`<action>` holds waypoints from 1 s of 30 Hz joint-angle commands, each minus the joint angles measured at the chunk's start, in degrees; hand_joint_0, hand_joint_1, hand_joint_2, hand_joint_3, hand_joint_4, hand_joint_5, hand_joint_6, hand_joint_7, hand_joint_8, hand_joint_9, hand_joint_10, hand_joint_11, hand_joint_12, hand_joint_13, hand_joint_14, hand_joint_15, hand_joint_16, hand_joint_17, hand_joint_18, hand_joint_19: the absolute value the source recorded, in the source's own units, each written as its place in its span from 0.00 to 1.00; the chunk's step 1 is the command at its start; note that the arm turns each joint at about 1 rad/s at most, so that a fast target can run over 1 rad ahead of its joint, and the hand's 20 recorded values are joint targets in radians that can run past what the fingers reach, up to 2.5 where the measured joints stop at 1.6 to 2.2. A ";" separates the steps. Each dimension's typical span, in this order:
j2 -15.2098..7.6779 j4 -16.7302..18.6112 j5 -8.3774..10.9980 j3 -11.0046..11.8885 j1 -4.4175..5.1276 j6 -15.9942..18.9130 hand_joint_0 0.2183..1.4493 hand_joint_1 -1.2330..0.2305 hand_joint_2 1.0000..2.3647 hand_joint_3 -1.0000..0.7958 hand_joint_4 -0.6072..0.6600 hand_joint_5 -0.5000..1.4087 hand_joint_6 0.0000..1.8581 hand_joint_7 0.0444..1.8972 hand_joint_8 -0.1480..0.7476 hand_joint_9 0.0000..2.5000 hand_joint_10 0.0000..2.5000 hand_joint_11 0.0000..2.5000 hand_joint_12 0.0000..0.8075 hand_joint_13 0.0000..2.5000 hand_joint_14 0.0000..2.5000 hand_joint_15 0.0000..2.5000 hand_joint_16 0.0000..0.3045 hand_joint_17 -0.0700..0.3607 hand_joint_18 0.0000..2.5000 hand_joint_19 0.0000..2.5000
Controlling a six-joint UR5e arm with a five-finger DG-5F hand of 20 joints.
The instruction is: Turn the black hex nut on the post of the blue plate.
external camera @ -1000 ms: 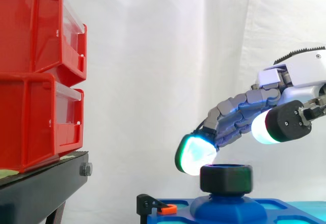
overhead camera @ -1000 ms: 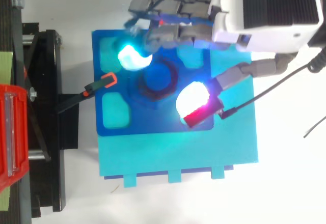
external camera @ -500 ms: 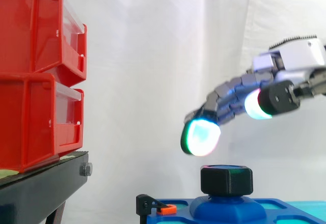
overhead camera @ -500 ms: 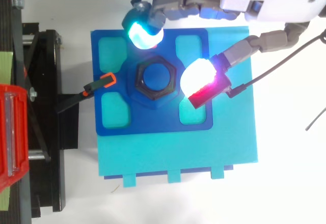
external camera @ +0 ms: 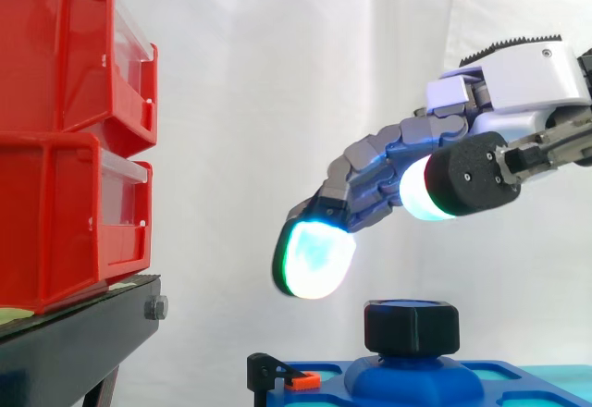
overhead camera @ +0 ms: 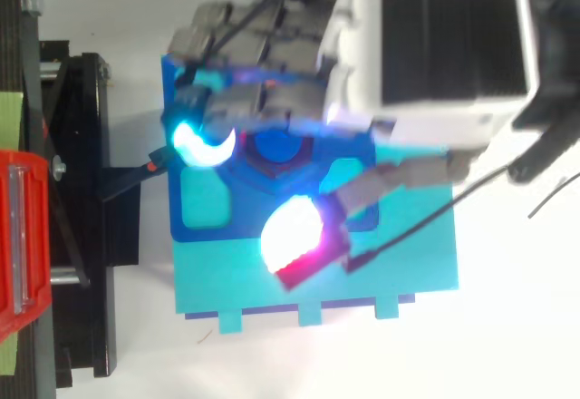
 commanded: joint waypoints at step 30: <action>-0.29 -7.19 -0.27 2.38 -0.39 -3.32 0.22 0.62 0.00 0.28 0.62 0.15 0.27 0.52 0.43 0.10 0.00 0.00 0.46 0.10 0.00 0.02 0.20 0.47 0.04 0.03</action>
